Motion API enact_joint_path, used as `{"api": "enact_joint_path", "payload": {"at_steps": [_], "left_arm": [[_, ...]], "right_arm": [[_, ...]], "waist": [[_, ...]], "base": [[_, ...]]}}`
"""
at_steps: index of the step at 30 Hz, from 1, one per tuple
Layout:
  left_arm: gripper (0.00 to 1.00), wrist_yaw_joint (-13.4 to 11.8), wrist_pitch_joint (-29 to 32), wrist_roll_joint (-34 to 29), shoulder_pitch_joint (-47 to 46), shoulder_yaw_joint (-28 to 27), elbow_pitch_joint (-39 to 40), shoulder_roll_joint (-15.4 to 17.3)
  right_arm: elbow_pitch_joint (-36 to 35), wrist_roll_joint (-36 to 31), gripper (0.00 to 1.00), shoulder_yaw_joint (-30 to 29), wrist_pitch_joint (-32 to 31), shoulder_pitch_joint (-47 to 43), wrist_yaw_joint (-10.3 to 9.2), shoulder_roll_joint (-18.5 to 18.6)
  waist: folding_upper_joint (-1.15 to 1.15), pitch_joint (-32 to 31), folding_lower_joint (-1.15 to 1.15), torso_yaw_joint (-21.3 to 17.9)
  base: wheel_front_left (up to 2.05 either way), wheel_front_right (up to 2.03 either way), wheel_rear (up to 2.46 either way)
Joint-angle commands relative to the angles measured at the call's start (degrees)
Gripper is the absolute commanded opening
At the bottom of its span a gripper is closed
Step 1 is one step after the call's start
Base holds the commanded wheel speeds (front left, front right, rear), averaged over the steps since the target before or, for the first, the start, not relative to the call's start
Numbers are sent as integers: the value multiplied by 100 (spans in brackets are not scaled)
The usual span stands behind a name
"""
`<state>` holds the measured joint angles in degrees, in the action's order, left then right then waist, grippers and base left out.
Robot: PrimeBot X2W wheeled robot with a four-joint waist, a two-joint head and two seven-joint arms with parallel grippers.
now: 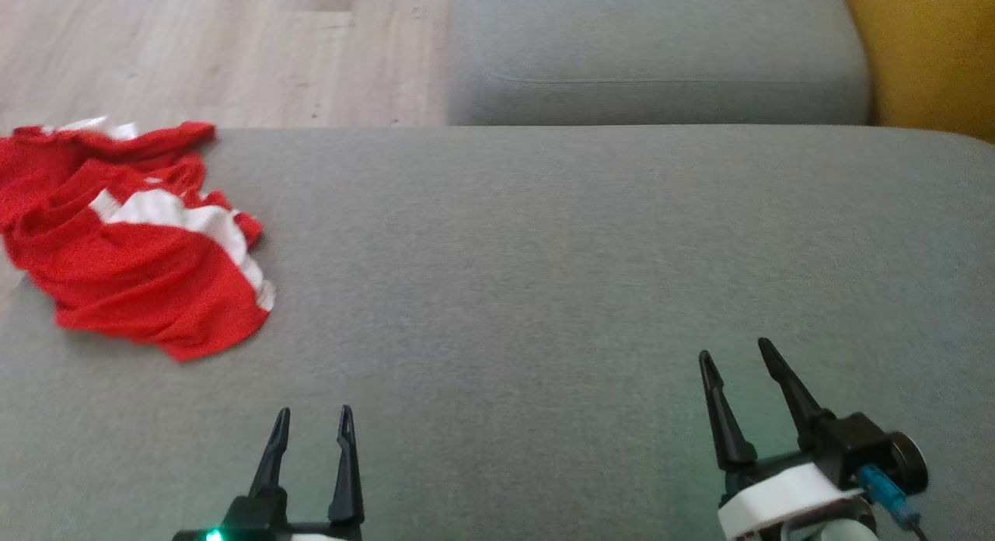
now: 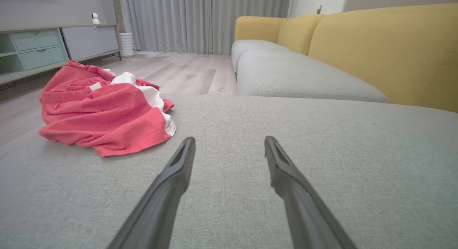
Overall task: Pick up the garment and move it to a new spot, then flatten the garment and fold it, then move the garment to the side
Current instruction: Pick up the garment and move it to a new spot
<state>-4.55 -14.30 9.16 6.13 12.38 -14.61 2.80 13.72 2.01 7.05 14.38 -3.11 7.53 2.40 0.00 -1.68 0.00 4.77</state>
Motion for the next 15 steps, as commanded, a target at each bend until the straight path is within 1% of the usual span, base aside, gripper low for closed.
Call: {"api": "enact_joint_path", "payload": {"at_steps": [1, 10, 15], "left_arm": [[100, -7, -70, 1, -251, -166, 172, 17], [100, -32, -70, -30, -274, -254, 250, 103], [100, -39, -70, -35, -258, -273, 301, 130]], "right_arm": [[-184, -18, 100, 101, 62, 118, -4, 48], [-215, 51, 100, 164, 62, 136, -4, 48], [-197, 69, 100, 227, 62, 163, -4, 48]], "waist": [[0, 15, 0, 218], [0, 69, 0, 1382], [0, 81, 0, 1886]], "base": [[0, 0, 0], [0, 0, 0], [0, 0, 0]]}}
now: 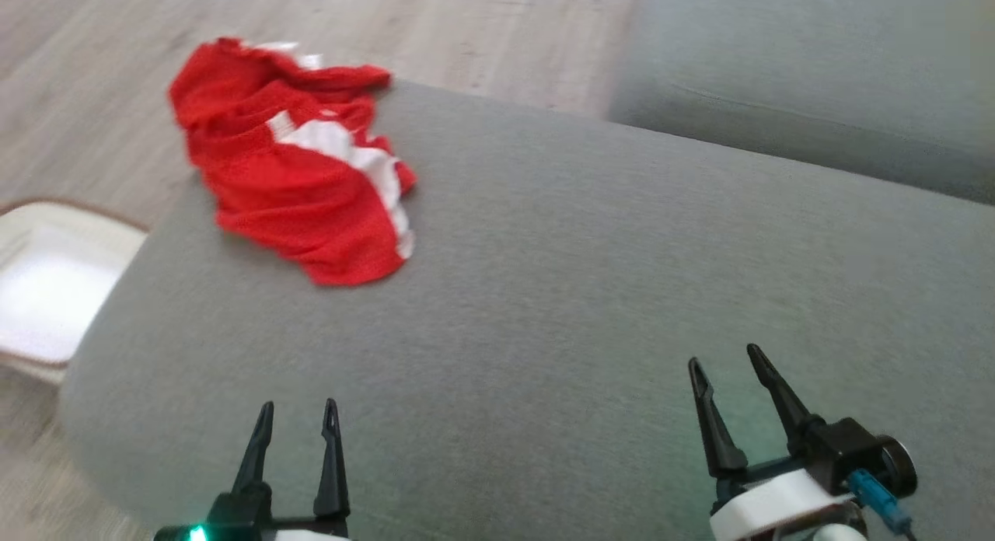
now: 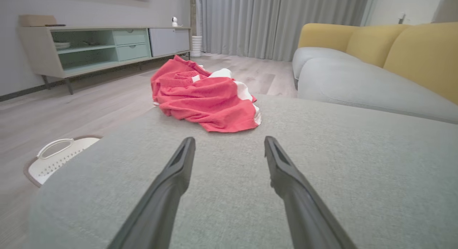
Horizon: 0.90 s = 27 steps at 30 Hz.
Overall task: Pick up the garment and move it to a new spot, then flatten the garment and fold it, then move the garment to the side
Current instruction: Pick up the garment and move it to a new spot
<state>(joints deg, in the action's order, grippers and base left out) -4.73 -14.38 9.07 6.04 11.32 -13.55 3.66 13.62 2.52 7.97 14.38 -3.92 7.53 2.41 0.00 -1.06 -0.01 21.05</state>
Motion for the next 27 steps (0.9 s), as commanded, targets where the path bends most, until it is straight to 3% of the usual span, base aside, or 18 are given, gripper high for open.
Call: {"api": "enact_joint_path", "payload": {"at_steps": [1, 8, 18, 23, 27], "left_arm": [[100, -23, -62, -23, -243, -173, 202, 46], [100, -42, -62, -2, -204, -185, 247, 50], [100, -150, -62, 47, -281, -470, 606, 159], [100, -109, 21, 112, -781, -816, 1362, 513], [100, -58, 489, 185, -1689, -1275, 2025, 1082]], "right_arm": [[-184, 25, 100, 150, 62, 254, -4, 47], [-157, 29, 100, 227, 62, 288, -4, 47], [-236, -136, 100, 147, 62, 339, -4, 47], [-377, -350, 100, 1, 54, 471, -4, 47], [-567, -532, 100, -65, -32, 662, -4, 47]], "waist": [[0, 22, 1, 335], [0, 45, 1, 635], [0, 223, 1, 384], [0, 529, 1, 200], [0, 856, 1, 61]], "base": [[0, 0, 0], [0, 0, 0], [0, 0, 0], [0, 0, 0], [0, 0, 0]]}}
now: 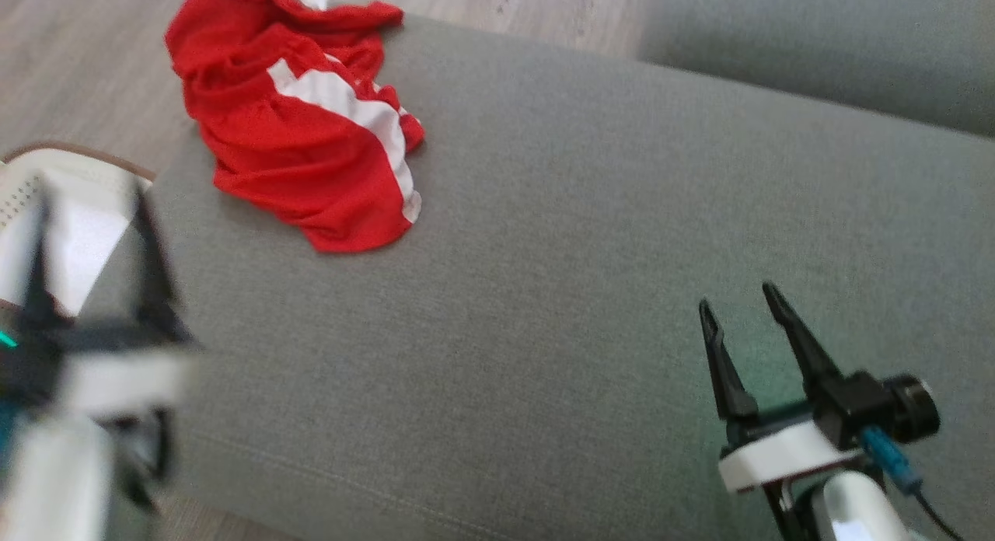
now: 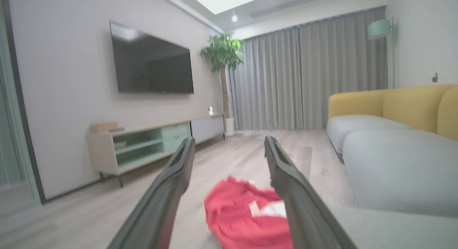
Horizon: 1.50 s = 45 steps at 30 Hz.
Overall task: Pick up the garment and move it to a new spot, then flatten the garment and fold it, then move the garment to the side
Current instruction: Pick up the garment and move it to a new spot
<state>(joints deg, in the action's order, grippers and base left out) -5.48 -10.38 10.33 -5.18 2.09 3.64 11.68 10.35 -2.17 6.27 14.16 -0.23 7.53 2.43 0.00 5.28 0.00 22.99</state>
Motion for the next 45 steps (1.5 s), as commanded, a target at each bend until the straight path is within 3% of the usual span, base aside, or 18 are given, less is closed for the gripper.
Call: {"api": "enact_joint_path", "payload": {"at_steps": [1, 6, 8, 9, 13, 18, 27, 34, 35, 36, 37, 38, 39, 40, 45], "left_arm": [[100, 17, 89, 58, -568, -352, 306, 280], [100, 277, 732, 379, -2050, -777, 351, 975], [100, 427, 980, 427, -2629, -751, 98, 1212], [100, 621, 1264, 482, -3126, -589, -332, 1345], [100, 894, 1852, 684, -3864, -293, -1358, 1369], [100, 1040, 2350, 957, -4321, -59, -2458, 1201], [100, 1148, 2799, 1252, -4383, 229, -3763, 907], [100, 1061, 2637, 1302, -4434, 197, -4415, 886], [94, 1053, 2584, 1316, -4450, 184, -4490, 882], [82, 1044, 2530, 1316, -4468, 179, -4558, 885], [47, 1026, 2454, 1299, -4485, 181, -4607, 892], [35, 1012, 2373, 1290, -4500, 180, -4656, 896], [9, 1013, 2315, 1291, -4513, 181, -4714, 893], [0, 1020, 2269, 1295, -4526, 186, -4773, 890], [0, 1042, 2032, 1328, -4570, 181, -4932, 880]], "right_arm": [[-241, -63, 100, 105, -10, 292, -4, 44], [-512, -318, 100, 117, -192, 574, -4, 44], [-612, -443, 100, 134, -279, 706, -4, 44], [-704, -555, 100, 160, -363, 841, -4, 44], [-885, -735, 100, 224, -499, 1124, -4, 44], [-1081, -918, 100, 191, -651, 1282, -4, 44], [-1269, -1125, 100, 107, -793, 1147, -4, 44], [-1332, -1148, 100, 138, -820, 1117, -4, 44], [-1332, -1145, 100, 142, -821, 1110, -4, 44], [-1330, -1142, 100, 147, -822, 1102, -4, 44], [-1326, -1139, 100, 150, -821, 1094, -4, 44], [-1321, -1134, 100, 153, -818, 1088, -4, 44], [-1313, -1131, 100, 153, -814, 1082, -4, 44], [-1304, -1127, 100, 152, -809, 1076, -4, 44], [-1254, -1092, 100, 148, -783, 1059, -4, 44]], "waist": [[0, 223, 0, -133], [0, 706, 0, -380], [0, 922, 0, -489], [0, 1137, 0, -593], [0, 1553, 0, -797], [0, 1966, 0, -925], [0, 2360, 0, -913], [0, 2423, 0, -928], [0, 2421, 0, -932], [0, 2417, 0, -937], [0, 2411, 0, -941], [0, 2404, 0, -947], [0, 2393, 0, -952], [0, 2378, 0, -955], [0, 2289, 0, -956]], "base": [[0, 0, 0], [0, 0, 0], [0, 0, 0], [0, 0, 0], [0, 0, 0], [0, 0, 0], [0, 0, 0], [0, 0, 0], [0, 0, 0], [0, 0, 0], [0, 0, 0], [0, 0, 0], [0, 0, 0], [0, 0, 0], [0, 0, 0]]}}
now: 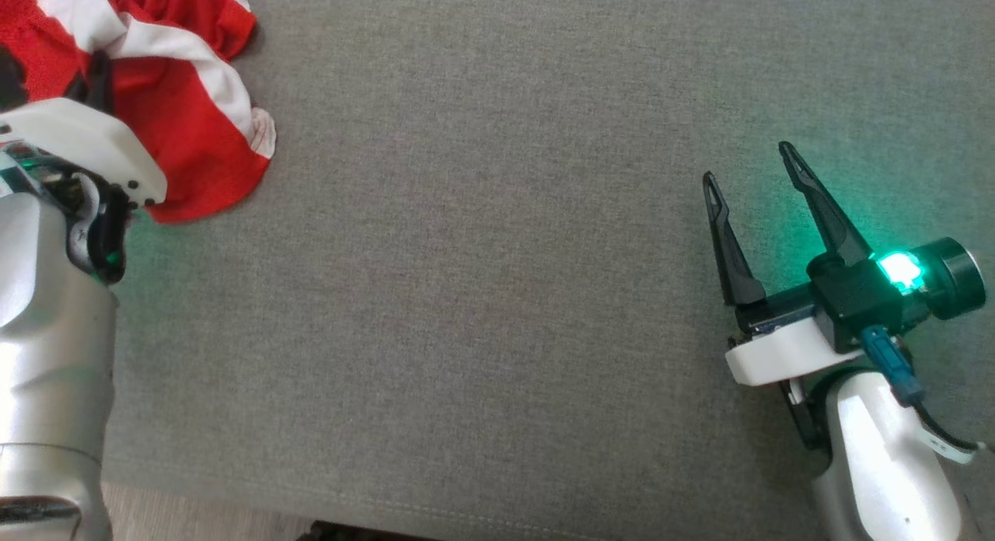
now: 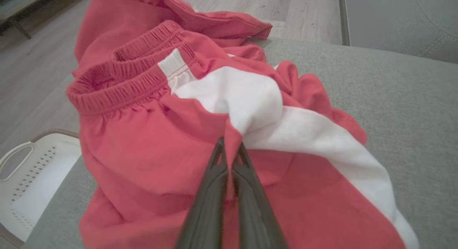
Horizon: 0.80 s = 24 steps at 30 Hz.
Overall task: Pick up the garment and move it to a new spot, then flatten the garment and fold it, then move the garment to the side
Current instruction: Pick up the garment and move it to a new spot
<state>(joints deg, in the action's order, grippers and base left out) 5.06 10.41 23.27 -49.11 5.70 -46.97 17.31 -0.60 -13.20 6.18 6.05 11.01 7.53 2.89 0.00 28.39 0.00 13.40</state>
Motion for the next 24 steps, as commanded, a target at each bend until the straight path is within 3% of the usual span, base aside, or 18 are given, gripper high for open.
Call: {"api": "enact_joint_path", "payload": {"at_steps": [1, 7, 14, 21, 24], "left_arm": [[0, -10, -108, 24, -190, -172, 106, 329], [0, 27, -482, 47, -356, -181, 230, 384], [0, 7, -516, -23, -517, -21, 1035, 319], [0, -227, -121, -95, -445, 357, 2142, -175], [0, -435, -48, -111, -294, 557, 2452, -581]], "right_arm": [[-144, 23, 100, 149, 41, -65, -4, -2], [6, 174, 100, 93, 152, -79, -4, -2], [311, 520, 100, -40, 370, -145, -4, -2], [680, 905, 100, -178, 598, -247, -4, -2], [842, 1020, 100, -287, 679, -333, -4, -2]], "waist": [[0, -59, 0, 6], [0, -398, 0, 36], [0, -1052, 0, -64], [0, -1712, 0, -487], [0, -1915, 0, -691]], "base": [[0, 0, 0], [0, 0, 0], [0, 0, 0], [0, 0, 0], [0, 0, 0]]}}
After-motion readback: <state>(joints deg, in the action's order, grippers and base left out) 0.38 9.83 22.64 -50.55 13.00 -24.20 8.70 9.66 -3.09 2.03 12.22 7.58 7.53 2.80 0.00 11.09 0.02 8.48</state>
